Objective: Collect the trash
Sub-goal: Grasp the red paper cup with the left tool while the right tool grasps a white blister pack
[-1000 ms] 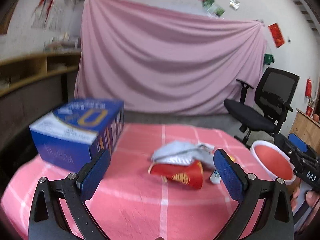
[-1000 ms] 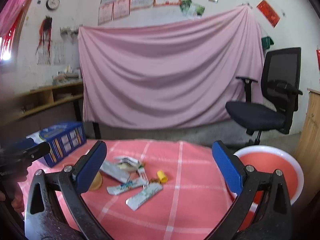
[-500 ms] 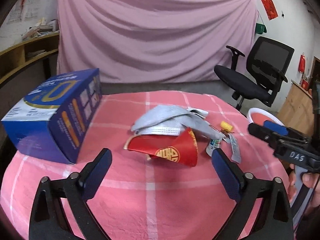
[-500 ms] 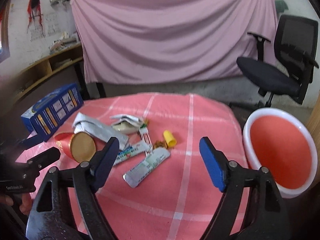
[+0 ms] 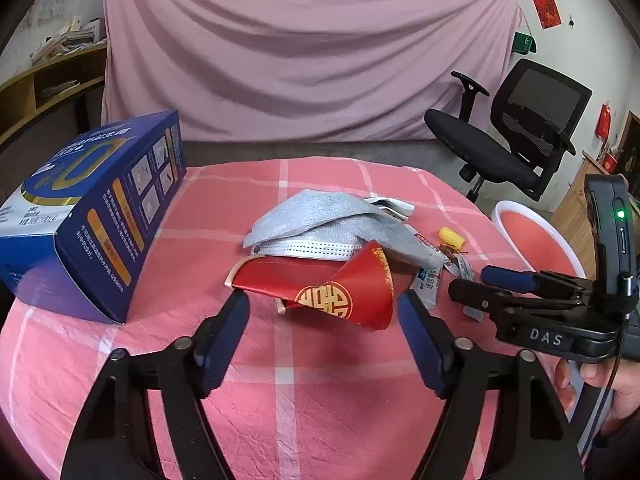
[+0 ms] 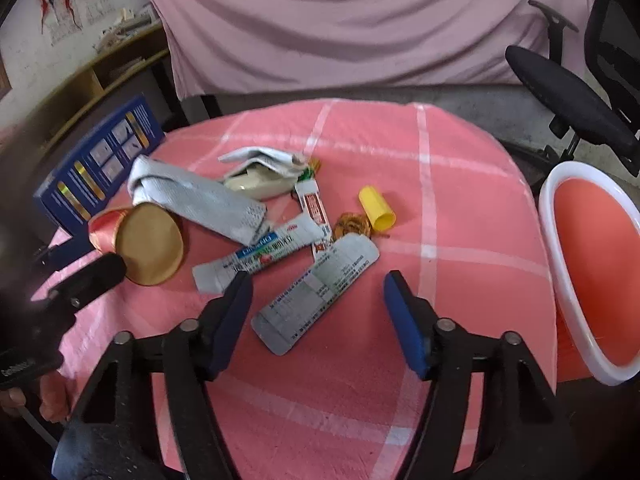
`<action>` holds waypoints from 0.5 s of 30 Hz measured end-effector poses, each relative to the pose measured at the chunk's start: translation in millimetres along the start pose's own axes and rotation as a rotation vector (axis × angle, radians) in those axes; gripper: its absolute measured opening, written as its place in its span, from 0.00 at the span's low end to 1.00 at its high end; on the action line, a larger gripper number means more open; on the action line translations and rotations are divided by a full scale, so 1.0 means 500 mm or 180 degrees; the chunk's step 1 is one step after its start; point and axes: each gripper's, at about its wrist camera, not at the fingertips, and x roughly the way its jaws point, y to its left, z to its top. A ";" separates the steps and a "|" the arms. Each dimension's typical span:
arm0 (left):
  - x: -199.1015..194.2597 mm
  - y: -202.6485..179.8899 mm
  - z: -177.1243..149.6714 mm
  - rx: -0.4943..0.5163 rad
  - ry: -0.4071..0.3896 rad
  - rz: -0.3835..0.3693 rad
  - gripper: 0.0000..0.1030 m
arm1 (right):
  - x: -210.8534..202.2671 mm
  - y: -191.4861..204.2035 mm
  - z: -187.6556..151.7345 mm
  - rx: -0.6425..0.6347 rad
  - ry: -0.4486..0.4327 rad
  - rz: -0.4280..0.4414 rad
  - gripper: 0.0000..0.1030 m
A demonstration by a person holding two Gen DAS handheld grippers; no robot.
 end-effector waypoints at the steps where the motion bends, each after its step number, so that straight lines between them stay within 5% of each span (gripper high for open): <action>1: 0.001 -0.001 0.000 0.0011 0.0017 -0.0004 0.59 | -0.001 -0.001 0.000 0.0011 0.0005 -0.0005 0.68; 5: 0.008 -0.009 0.004 0.0004 0.0080 -0.0040 0.53 | -0.003 -0.005 -0.006 0.0044 0.0039 0.0048 0.54; 15: 0.000 -0.001 0.003 -0.0146 0.0037 -0.0160 0.52 | -0.018 -0.023 -0.018 0.0148 0.0020 0.0201 0.47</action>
